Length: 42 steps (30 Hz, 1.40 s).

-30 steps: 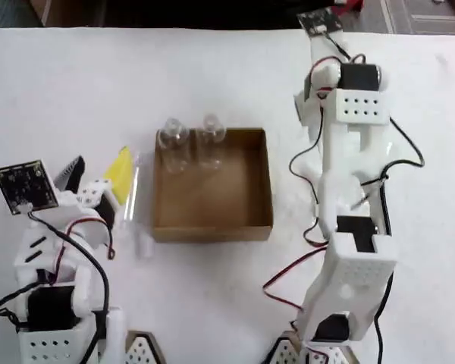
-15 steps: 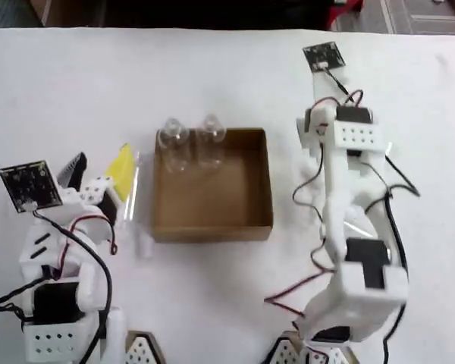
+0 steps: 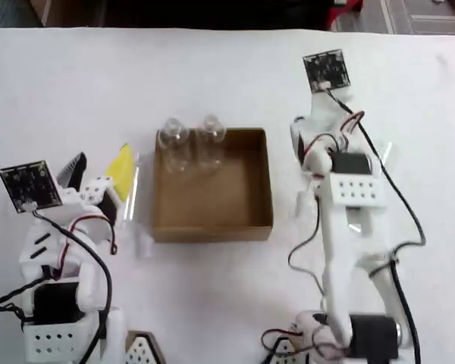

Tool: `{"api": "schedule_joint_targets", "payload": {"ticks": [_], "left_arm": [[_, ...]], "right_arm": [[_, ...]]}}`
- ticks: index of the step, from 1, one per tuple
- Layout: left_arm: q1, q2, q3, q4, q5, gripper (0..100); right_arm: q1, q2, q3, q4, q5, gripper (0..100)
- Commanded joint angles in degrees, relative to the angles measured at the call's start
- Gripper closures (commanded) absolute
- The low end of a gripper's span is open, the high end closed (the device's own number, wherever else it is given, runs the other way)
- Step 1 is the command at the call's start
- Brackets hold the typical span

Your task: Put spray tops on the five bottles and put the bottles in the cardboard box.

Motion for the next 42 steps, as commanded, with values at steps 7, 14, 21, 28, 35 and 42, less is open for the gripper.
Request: {"api": "schedule_joint_targets", "payload": {"ticks": [7, 14, 21, 28, 35, 42], "left_arm": [[-0.22, -0.66, -0.44, -1.58, -0.62, 74], [-0.22, -0.66, -0.44, -1.58, -0.62, 74], [-0.22, -0.66, -0.44, -1.58, -0.62, 74], [-0.22, -0.66, -0.44, -1.58, -0.62, 74], [-0.22, -0.66, -0.53, -1.58, -0.62, 74], [-0.22, -0.66, -0.53, -1.58, -0.62, 74]], "right_arm": [[-0.13, -24.04, 20.31, -17.71, -7.03, 98.2], [-0.04, -36.09, 39.91, -35.47, -6.68, 98.2], [1.45, -38.55, 47.82, -42.95, -7.03, 98.2], [6.02, -44.44, 51.43, -44.09, -10.73, 98.2], [5.05, -54.46, 57.93, -44.0, -11.78, 97.8], [6.37, -63.6, 60.92, -41.89, -11.78, 97.8]]}}
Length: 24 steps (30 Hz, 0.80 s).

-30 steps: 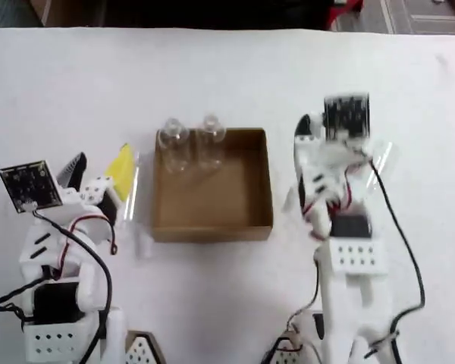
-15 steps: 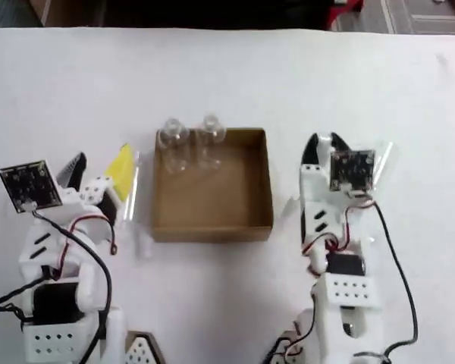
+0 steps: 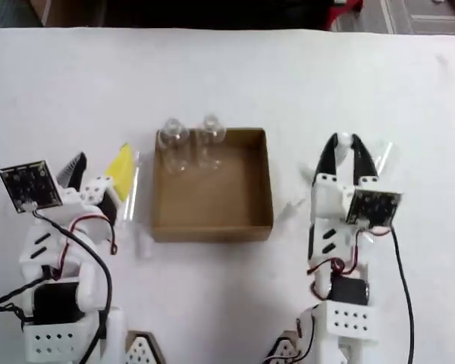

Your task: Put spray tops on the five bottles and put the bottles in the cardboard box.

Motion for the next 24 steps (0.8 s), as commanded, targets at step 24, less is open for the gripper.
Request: {"api": "schedule_joint_targets", "payload": {"ticks": [24], "left_arm": [[-0.57, -0.66, -0.44, -1.58, -0.62, 74]], "right_arm": [[-14.29, 4.62, -40.09, 19.91, 5.27, 98.1]]}}
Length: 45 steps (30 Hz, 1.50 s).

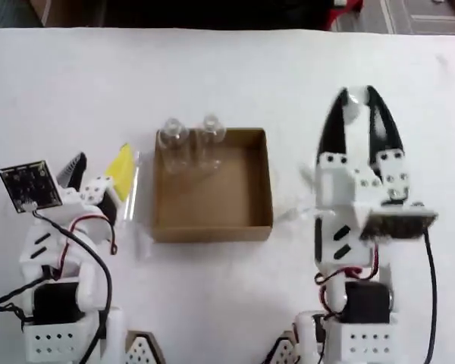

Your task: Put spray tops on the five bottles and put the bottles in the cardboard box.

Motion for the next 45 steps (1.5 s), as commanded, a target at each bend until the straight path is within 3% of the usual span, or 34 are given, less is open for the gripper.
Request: {"api": "schedule_joint_targets", "payload": {"ticks": [1, 7, 11, 14, 21, 24, 29, 45], "left_arm": [[-0.57, -0.66, -0.44, -1.58, -0.62, 74], [-0.92, -0.66, -0.62, -1.58, -0.44, 74], [-6.02, -0.66, -0.62, -3.34, 0.0, 75], [-11.38, -0.66, -0.35, -6.24, 0.0, 82], [-13.93, -0.66, 0.35, -7.03, -0.09, 94], [-12.18, -0.66, 3.16, -11.34, -0.53, 97], [-10.59, -0.66, 6.86, -17.23, -0.53, 98], [-10.59, -0.66, 6.95, -17.49, -0.53, 98]], "right_arm": [[-9.71, 8.13, -11.34, 3.74, 1.14, 98.1], [-23.52, 19.3, -20.04, 1.27, 10.55, 98.2], [-30.29, 28.62, -24.53, -4.18, 14.07, 98.2], [-33.1, 37.23, -28.66, -6.73, 14.51, 98.2], [-36.7, 54.55, -40.44, -12.7, 14.07, 98.2], [-37.49, 59.65, -45.19, -12.62, 14.07, 98.2], [-37.14, 64.75, -47.74, -12.97, 14.07, 98.2], [-36.18, 69.05, -44.04, -19.12, 14.07, 98.2]]}}
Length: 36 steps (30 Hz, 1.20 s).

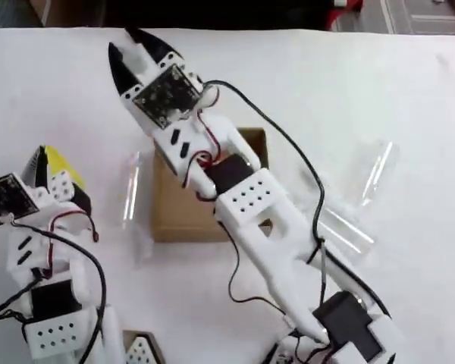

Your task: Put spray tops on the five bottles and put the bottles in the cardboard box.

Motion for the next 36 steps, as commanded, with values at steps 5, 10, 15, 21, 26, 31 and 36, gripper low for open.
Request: {"api": "schedule_joint_targets", "payload": {"ticks": [5, 10, 15, 21, 26, 31, 36], "left_arm": [[0.66, -0.75, -0.44, -1.67, -0.53, 98], [0.66, -0.75, -0.44, -1.67, -0.53, 98], [0.66, -0.75, -0.44, -1.67, -0.53, 98], [0.66, -0.75, -0.44, -1.67, -0.53, 98], [0.66, -0.75, -0.44, -1.67, -0.53, 98], [0.66, -0.75, -0.44, -1.67, -0.53, 98], [0.66, -0.75, -0.44, -1.67, -0.53, 98]], "right_arm": [[1.27, -0.13, 0.26, -2.59, 0.79, 98.2], [1.36, -0.66, 2.29, -2.86, 1.05, 98.2], [1.36, -0.04, 3.08, -2.86, 0.79, 98.2], [1.27, -0.13, 4.22, -2.86, 0.62, 98.2], [1.36, -0.13, 6.42, -2.95, 0.53, 98.2], [1.36, -0.04, 9.32, -6.2, 0.53, 98.2], [1.36, -0.04, 13.98, -10.24, 0.44, 98.2]]}}
